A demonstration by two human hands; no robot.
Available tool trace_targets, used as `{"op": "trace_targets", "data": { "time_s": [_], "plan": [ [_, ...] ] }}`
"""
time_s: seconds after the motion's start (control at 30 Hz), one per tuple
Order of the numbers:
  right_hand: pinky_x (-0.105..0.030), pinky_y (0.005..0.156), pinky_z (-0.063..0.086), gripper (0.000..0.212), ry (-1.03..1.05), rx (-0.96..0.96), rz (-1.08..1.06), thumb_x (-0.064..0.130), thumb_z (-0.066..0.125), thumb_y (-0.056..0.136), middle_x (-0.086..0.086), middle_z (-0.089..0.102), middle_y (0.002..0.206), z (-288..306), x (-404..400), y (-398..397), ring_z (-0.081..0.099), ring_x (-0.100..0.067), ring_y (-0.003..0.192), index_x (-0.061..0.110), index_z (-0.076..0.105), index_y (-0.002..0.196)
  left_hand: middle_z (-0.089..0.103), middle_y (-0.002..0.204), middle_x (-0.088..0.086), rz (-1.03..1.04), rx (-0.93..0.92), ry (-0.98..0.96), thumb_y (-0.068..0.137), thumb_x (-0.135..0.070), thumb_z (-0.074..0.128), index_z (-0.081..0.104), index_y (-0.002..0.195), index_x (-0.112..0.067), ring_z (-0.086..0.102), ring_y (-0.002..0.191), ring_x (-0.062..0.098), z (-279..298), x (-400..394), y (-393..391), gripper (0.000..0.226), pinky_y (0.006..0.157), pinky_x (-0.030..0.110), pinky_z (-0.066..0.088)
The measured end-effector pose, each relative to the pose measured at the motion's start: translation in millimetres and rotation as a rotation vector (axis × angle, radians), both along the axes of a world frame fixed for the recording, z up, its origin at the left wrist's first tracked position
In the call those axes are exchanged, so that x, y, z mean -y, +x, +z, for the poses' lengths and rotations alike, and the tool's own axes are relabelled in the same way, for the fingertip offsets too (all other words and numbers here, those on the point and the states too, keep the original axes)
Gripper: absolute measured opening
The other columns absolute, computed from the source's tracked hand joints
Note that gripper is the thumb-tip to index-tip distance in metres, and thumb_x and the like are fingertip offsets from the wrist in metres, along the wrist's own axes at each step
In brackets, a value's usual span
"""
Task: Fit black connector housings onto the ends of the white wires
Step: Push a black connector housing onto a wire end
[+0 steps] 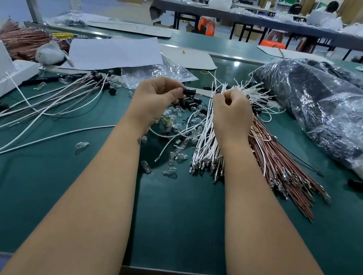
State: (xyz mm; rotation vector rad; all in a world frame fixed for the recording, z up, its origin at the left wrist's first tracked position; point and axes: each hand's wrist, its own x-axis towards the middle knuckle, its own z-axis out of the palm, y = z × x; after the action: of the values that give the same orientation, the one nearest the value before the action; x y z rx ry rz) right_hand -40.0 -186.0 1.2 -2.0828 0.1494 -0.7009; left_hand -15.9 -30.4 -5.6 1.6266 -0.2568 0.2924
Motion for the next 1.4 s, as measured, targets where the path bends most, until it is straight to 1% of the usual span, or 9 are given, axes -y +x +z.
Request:
{"op": "trace_targets", "data": {
  "time_s": [0.13, 0.43, 0.7, 0.83, 1.0, 1.1, 1.2, 1.27, 1.4],
  "plan": [
    [-0.043, 0.087, 0.045, 0.027, -0.083, 0.020, 0.016, 0.021, 0.053, 0.088, 0.011, 0.047, 0.065, 2, -3, -4, 0.048, -0.018, 0.072, 0.025, 0.043, 0.063, 0.067, 0.073, -0.005, -0.005, 0.036, 0.097, 0.088, -0.004, 0.066, 0.070, 0.086, -0.016, 0.059, 0.064, -0.002, -1, 2, 1, 0.013, 0.068, 0.013, 0.048],
    [-0.046, 0.085, 0.047, 0.012, -0.174, 0.104, 0.128, 0.017, 0.058, 0.093, 0.003, 0.058, 0.078, -3, -5, 0, 0.059, -0.024, 0.083, 0.012, 0.064, 0.083, 0.066, 0.075, 0.000, 0.016, 0.039, 0.174, 0.092, -0.010, 0.062, 0.068, 0.091, -0.008, 0.058, 0.068, 0.007, 0, 11, -2, 0.006, 0.070, 0.018, 0.050],
    [-0.034, 0.094, 0.049, 0.035, -0.181, 0.151, 0.210, -0.003, 0.051, 0.091, -0.013, 0.068, 0.111, -4, -9, 0, 0.062, -0.023, 0.103, 0.004, 0.062, 0.124, 0.066, 0.080, 0.007, 0.094, 0.079, 0.259, 0.090, -0.009, 0.065, 0.069, 0.096, -0.004, 0.058, 0.070, 0.012, 0, 14, -1, 0.009, 0.070, 0.023, 0.049],
    [-0.032, 0.093, 0.048, 0.033, -0.225, 0.167, 0.201, -0.001, 0.052, 0.090, -0.011, 0.068, 0.111, -5, -9, -1, 0.062, -0.023, 0.103, 0.004, 0.065, 0.120, 0.068, 0.082, 0.003, 0.081, 0.097, 0.271, 0.086, -0.003, 0.068, 0.070, 0.097, -0.006, 0.061, 0.070, 0.002, 0, 15, -1, 0.011, 0.066, 0.010, 0.048],
    [-0.032, 0.088, 0.042, 0.020, -0.418, 0.089, 0.178, 0.010, 0.057, 0.092, -0.009, 0.062, 0.102, -8, -10, 4, 0.055, -0.023, 0.096, 0.007, 0.066, 0.110, 0.069, 0.086, 0.006, 0.104, 0.189, 0.432, 0.088, -0.004, 0.065, 0.069, 0.095, -0.004, 0.061, 0.074, 0.008, 0, 15, 0, 0.009, 0.070, 0.012, 0.048],
    [-0.031, 0.081, 0.034, 0.015, -0.536, 0.068, 0.057, 0.014, 0.051, 0.097, -0.003, 0.061, 0.098, -11, -8, 8, 0.053, -0.020, 0.090, 0.011, 0.062, 0.106, 0.066, 0.090, 0.002, 0.308, 0.146, 0.636, 0.093, -0.015, 0.059, 0.068, 0.098, -0.012, 0.058, 0.087, 0.019, -3, 13, 4, 0.010, 0.083, 0.031, 0.045],
    [-0.031, 0.077, 0.028, 0.014, -0.568, 0.064, -0.063, 0.014, 0.048, 0.098, 0.001, 0.061, 0.093, -12, -5, 9, 0.048, -0.016, 0.083, 0.013, 0.061, 0.104, 0.062, 0.107, 0.004, 0.700, -0.044, 0.856, 0.092, -0.015, 0.051, 0.065, 0.103, -0.018, 0.043, 0.108, 0.025, -5, 2, 6, 0.018, 0.088, 0.040, 0.028],
    [-0.030, 0.077, 0.029, 0.015, -0.552, 0.050, -0.055, 0.014, 0.048, 0.099, 0.001, 0.061, 0.091, -11, -4, 9, 0.050, -0.016, 0.082, 0.012, 0.061, 0.105, 0.058, 0.116, 0.004, 0.763, -0.105, 0.895, 0.087, -0.012, 0.050, 0.064, 0.107, -0.019, 0.037, 0.118, 0.029, -4, -2, 5, 0.026, 0.093, 0.044, 0.027],
    [-0.028, 0.077, 0.037, 0.018, -0.540, 0.066, 0.053, 0.012, 0.046, 0.099, -0.005, 0.064, 0.097, -11, -9, 8, 0.052, -0.018, 0.085, 0.008, 0.061, 0.108, 0.064, 0.111, 0.000, 0.483, 0.287, 0.815, 0.085, -0.008, 0.052, 0.064, 0.114, -0.021, 0.045, 0.114, 0.025, 0, 14, 0, 0.033, 0.090, 0.034, 0.030]
  ]
}}
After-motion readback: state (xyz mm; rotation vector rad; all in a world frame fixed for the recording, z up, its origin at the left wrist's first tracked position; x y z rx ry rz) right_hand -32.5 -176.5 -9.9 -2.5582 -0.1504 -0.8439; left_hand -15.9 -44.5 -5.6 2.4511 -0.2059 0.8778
